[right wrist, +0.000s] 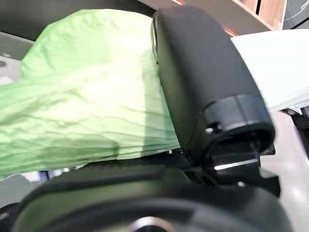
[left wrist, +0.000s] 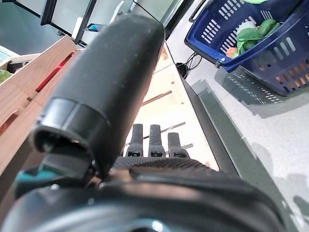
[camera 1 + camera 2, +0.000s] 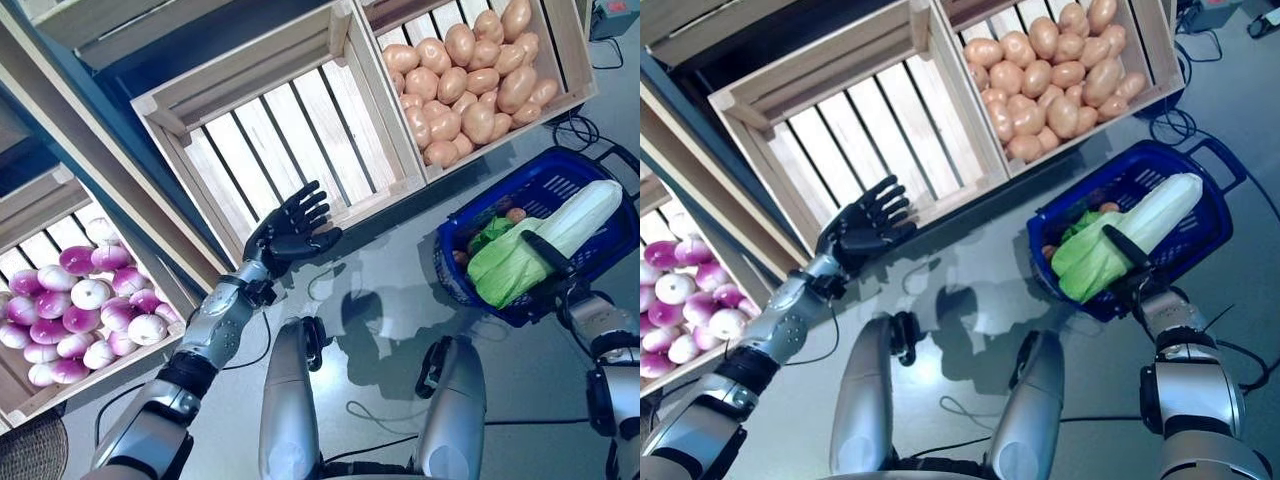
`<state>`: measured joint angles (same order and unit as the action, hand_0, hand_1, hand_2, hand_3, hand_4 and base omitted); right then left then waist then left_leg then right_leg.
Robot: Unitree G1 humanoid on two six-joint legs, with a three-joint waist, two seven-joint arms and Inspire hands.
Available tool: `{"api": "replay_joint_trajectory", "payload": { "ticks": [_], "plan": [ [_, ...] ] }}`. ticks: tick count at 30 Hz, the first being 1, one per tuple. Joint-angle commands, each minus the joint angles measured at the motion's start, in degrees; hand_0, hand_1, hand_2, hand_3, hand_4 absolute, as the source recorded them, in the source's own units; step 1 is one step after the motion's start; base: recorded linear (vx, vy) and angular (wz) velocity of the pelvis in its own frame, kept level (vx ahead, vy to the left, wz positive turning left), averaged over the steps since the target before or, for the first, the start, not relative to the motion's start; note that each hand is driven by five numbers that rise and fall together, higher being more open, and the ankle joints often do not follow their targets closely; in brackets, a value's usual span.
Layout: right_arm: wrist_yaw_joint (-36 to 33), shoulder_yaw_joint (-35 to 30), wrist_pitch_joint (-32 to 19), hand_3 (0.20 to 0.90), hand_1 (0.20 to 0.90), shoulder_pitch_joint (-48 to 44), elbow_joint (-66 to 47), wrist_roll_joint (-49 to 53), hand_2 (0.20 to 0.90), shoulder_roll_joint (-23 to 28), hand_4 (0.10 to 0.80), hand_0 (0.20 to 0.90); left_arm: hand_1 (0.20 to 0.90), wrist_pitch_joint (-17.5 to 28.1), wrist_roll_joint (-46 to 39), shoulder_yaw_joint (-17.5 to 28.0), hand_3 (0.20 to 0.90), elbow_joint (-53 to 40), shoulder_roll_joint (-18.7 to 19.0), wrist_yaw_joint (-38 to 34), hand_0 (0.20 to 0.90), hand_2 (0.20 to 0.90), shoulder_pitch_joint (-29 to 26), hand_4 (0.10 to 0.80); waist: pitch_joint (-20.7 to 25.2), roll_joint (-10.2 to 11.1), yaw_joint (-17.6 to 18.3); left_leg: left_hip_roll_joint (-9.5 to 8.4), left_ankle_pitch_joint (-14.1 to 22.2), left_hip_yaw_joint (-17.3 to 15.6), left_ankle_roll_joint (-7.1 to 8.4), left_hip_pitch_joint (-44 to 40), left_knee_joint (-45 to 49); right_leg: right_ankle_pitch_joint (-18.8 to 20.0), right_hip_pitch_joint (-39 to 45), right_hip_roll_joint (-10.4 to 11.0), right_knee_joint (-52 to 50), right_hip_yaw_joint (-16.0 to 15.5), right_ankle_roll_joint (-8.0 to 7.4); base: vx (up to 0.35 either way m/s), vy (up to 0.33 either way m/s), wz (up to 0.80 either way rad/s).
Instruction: Put vegetables into the basket
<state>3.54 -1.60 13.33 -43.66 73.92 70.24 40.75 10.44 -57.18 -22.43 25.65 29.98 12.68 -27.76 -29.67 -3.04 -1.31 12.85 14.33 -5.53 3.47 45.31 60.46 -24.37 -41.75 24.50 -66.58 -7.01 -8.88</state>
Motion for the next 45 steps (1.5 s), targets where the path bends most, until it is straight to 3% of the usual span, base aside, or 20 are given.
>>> {"api": "replay_joint_trajectory", "payload": {
  "ticks": [1, 10, 11, 13, 14, 15, 16, 30, 33, 35, 37, 38, 41, 44, 45],
  "plan": [
    [-1.84, -1.11, -6.11, 0.900, 0.900, -3.83, 0.66, 2.18, 0.900, 7.01, 0.800, 0.900, 0.900, 7.67, -3.12, 0.20, 0.900, -6.84, 1.71, 0.17, 0.900, 0.900, -2.64, 0.800, 2.26, -1.32, -0.07, 1.72, 13.14, 1.78, 2.29, -5.00, 5.32, 2.08, 1.23, -0.53, 1.31, 0.37, 3.52, -0.023, 0.004, 0.04],
    [-1.77, -2.37, -5.19, 0.900, 0.900, -3.40, 0.94, 2.87, 0.900, 8.43, 0.800, 0.900, 0.900, 7.66, -4.79, 0.48, 0.900, -6.47, 2.36, 0.92, 0.900, 0.900, -2.95, 0.800, 2.86, -0.52, -0.06, 2.37, 14.30, 2.47, 2.41, -4.93, 6.83, 0.84, 0.68, -0.90, -0.56, 0.50, 3.18, -0.003, -0.003, 0.00],
    [-1.79, -2.46, -5.15, 0.900, 0.900, -3.33, 0.84, 2.87, 0.900, 8.51, 0.800, 0.900, 0.900, 7.60, -4.81, 0.59, 0.900, -6.46, 2.42, 0.97, 0.900, 0.900, -2.90, 0.800, 2.83, -0.42, -0.01, 2.33, 12.62, 2.29, 2.07, -4.60, 6.02, 2.32, 0.41, -0.98, 0.32, 0.32, 3.69, 0.027, -0.002, -0.08],
    [-1.43, -2.57, -5.09, 0.900, 0.900, -3.05, 0.83, 2.73, 0.900, 8.69, 0.800, 0.900, 0.900, 7.36, -4.94, 0.77, 0.900, -6.17, 2.59, 1.16, 0.900, 0.900, -2.84, 0.800, 3.22, -0.39, 0.03, 2.51, 13.85, 2.37, 2.46, -5.51, 5.96, 1.15, 1.11, -1.12, 0.08, 0.55, 3.07, 0.029, 0.011, -0.05],
    [-1.07, -2.69, -4.65, 0.900, 0.900, -2.90, 0.73, 2.69, 0.900, 8.85, 0.800, 0.900, 0.900, 7.30, -4.97, 0.84, 0.900, -6.04, 2.74, 1.33, 0.900, 0.900, -2.82, 0.800, 3.24, -0.26, 0.11, 2.53, 12.27, 2.09, 2.17, -5.43, 4.96, 2.53, 1.05, -1.25, 1.04, 0.44, 3.41, 0.000, 0.000, 0.00],
    [-1.08, -2.67, -4.64, 0.900, 0.900, -2.86, 0.76, 2.68, 0.900, 8.84, 0.800, 0.900, 0.900, 7.28, -4.98, 0.81, 0.900, -6.01, 2.74, 1.32, 0.900, 0.900, -2.79, 0.800, 3.40, -0.29, 0.07, 2.59, 13.67, 2.24, 2.51, -5.97, 5.38, 1.28, 1.50, -1.26, 0.50, 0.60, 2.91, -0.043, 0.011, -0.01],
    [-0.88, -2.89, -4.21, 0.900, 0.900, -2.45, 0.75, 2.60, 0.900, 8.99, 0.800, 0.900, 0.900, 7.24, -5.03, 0.88, 0.900, -6.02, 2.87, 1.44, 0.900, 0.900, -2.71, 0.800, 3.48, -0.13, 0.13, 2.68, 11.96, 1.88, 2.18, -5.86, 4.27, 2.84, 1.49, -1.26, 1.71, 0.34, 3.34, 0.031, 0.002, -0.03],
    [-6.21, -2.73, -4.04, 0.900, 0.900, -0.86, 0.87, 0.64, 0.900, 7.99, 0.800, 0.900, 0.900, 6.86, -5.07, -0.02, 0.900, -5.97, 2.70, 1.09, 0.900, 0.900, -2.48, 0.800, 5.25, 0.69, -0.37, 3.15, 6.97, -0.36, 2.11, -12.51, -7.75, 8.17, 6.91, -1.34, 11.35, -0.43, 2.04, 0.014, 0.024, -0.01],
    [-9.94, -2.48, -10.12, 0.900, 0.900, 0.15, 0.77, -7.36, 0.900, 7.29, 0.800, 0.900, 0.900, 6.94, -5.14, -0.26, 0.900, -6.00, 2.81, 0.69, 0.900, 0.900, -2.62, 0.800, 6.24, 1.03, -0.64, 2.96, 4.81, -1.01, 1.84, -15.44, -12.38, 10.31, 9.77, -1.51, 15.36, -1.60, 1.84, 0.048, 0.047, -0.06],
    [-18.20, -0.90, -17.65, 0.900, 0.900, -0.06, -1.56, -17.17, 0.900, 7.16, 0.800, 0.900, 0.900, 6.36, -5.80, -0.28, 0.900, -6.94, 3.15, -0.11, 0.900, 0.900, -2.70, 0.800, 7.14, 1.29, -0.80, 2.95, 3.32, -1.46, 1.80, -17.42, -15.51, 11.81, 12.16, -2.00, 18.73, -2.59, 1.73, 0.055, 0.027, -0.04],
    [-25.23, -0.13, -18.90, 0.900, 0.900, -0.36, -3.53, -25.61, 0.900, 6.92, 0.800, 0.900, 0.900, 6.26, -4.98, -0.44, 0.900, -7.59, 2.70, -1.01, 0.900, 0.900, -2.65, 0.800, 7.66, 1.51, -0.88, 2.85, 2.46, -1.58, 1.82, -18.61, -17.30, 12.80, 13.75, -2.37, 20.91, -3.13, 1.57, 0.051, 0.016, -0.10],
    [-30.63, 0.73, -18.68, 0.900, 0.900, -0.39, -4.80, -29.96, 0.900, 6.69, 0.800, 0.900, 0.900, 6.36, -4.61, -0.55, 0.900, -8.25, 2.23, -1.61, 0.900, 0.900, -2.54, 0.800, 7.95, 1.64, -0.96, 2.68, 1.97, -1.56, 1.84, -19.13, -18.36, 13.46, 14.72, -2.57, 22.51, -3.46, 1.54, 0.028, 0.014, -0.09],
    [-34.61, 1.63, -17.29, 0.900, 0.900, 0.05, -5.73, -36.50, 0.900, 6.10, 0.800, 0.900, 0.900, 6.28, -4.41, -0.31, 0.900, -9.03, 1.95, -1.93, 0.900, 0.900, -2.26, 0.800, 7.98, 1.61, -1.07, 2.60, 1.83, -1.54, 1.72, -19.45, -18.70, 13.90, 15.54, -2.70, 23.56, -3.84, 1.57, 0.000, 0.000, 0.00],
    [-37.76, 9.15, -9.39, 0.900, 0.900, -1.12, -6.54, -57.55, 0.900, 6.16, 0.800, 0.900, 0.900, 6.61, -4.03, -0.45, 0.900, -9.75, 1.42, -2.45, 0.900, 0.900, -1.53, 0.800, 7.76, 1.55, -1.45, 2.76, 1.91, -1.80, 1.69, -19.20, -18.44, 14.10, 15.76, -2.43, 23.86, -4.06, 1.58, 0.000, 0.000, 0.00],
    [-38.05, 11.05, -8.29, 0.900, 0.900, -1.22, -6.64, -60.33, 0.900, 6.59, 0.800, 0.900, 0.900, 6.70, -3.86, -0.46, 0.900, -10.12, 1.42, -2.62, 0.900, 0.900, -1.19, 0.800, 7.71, 1.54, -1.48, 2.81, 1.88, -1.78, 1.67, -19.06, -18.37, 14.13, 15.69, -2.39, 23.87, -4.06, 1.59, 0.000, 0.000, 0.00]
  ]
}}
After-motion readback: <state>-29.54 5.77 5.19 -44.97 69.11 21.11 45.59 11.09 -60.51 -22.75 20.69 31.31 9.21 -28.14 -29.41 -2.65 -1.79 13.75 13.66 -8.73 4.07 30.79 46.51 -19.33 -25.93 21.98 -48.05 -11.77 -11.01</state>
